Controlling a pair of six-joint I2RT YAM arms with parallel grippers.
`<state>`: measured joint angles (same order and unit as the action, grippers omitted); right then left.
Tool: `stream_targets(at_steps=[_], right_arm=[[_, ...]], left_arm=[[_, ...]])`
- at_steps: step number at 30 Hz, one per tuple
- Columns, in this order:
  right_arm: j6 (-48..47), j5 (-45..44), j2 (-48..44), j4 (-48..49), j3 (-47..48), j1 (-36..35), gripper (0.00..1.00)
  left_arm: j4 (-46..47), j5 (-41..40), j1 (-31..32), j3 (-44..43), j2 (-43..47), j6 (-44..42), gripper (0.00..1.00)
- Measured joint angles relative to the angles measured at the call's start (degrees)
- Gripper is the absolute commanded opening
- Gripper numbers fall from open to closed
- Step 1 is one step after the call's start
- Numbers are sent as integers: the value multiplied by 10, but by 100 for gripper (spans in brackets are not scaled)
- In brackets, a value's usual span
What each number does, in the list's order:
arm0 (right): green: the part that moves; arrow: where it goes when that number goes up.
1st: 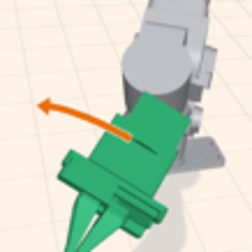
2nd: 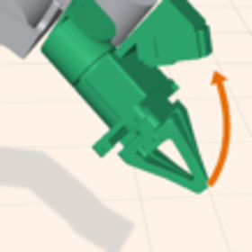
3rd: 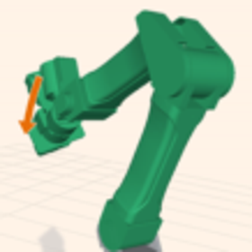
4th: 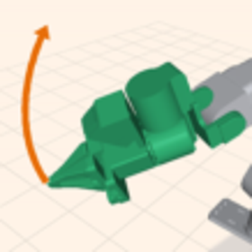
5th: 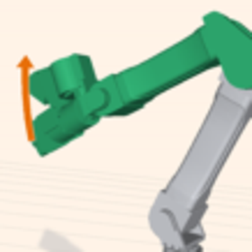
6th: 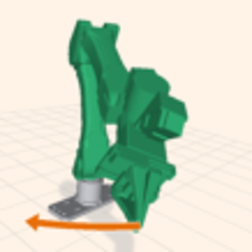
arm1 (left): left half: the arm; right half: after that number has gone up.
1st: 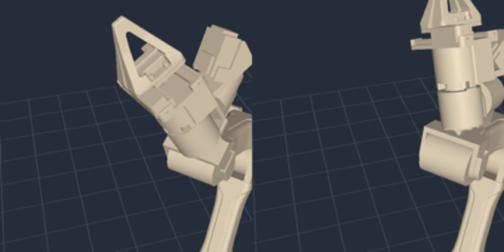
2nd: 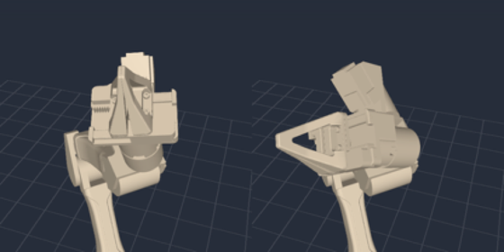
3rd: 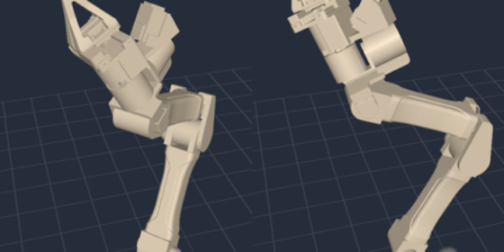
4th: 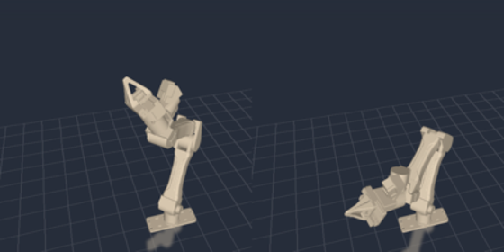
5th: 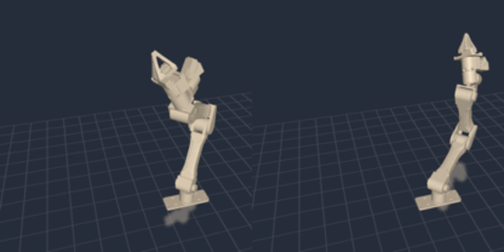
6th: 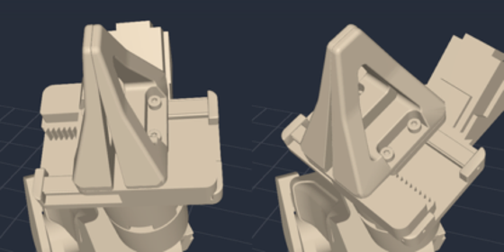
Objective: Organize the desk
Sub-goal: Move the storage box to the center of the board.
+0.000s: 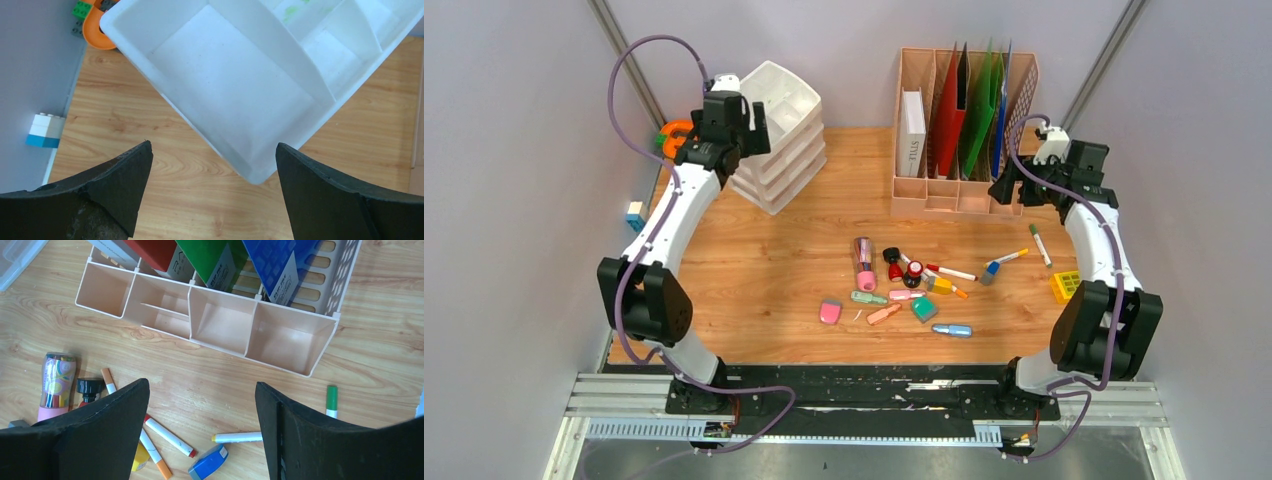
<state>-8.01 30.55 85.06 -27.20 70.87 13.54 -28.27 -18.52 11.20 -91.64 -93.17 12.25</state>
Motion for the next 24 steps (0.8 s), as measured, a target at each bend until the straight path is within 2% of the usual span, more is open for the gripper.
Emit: stream_targets(at_steps=[7,14,19,24], right_arm=[[2,12,0,-1,-8,0,78],[-2,28,-9,-9,-8,0,78],[-7,39,-20,-26,-8,0,78],[-12,45,-24,-37,-8,0,78]], left_arm=[[17,-16,0,-15,-40,63,91],[30,-36,0,-9,-57,105,65],[46,-43,0,11,-57,110,51],[49,-41,0,13,-56,106,44]])
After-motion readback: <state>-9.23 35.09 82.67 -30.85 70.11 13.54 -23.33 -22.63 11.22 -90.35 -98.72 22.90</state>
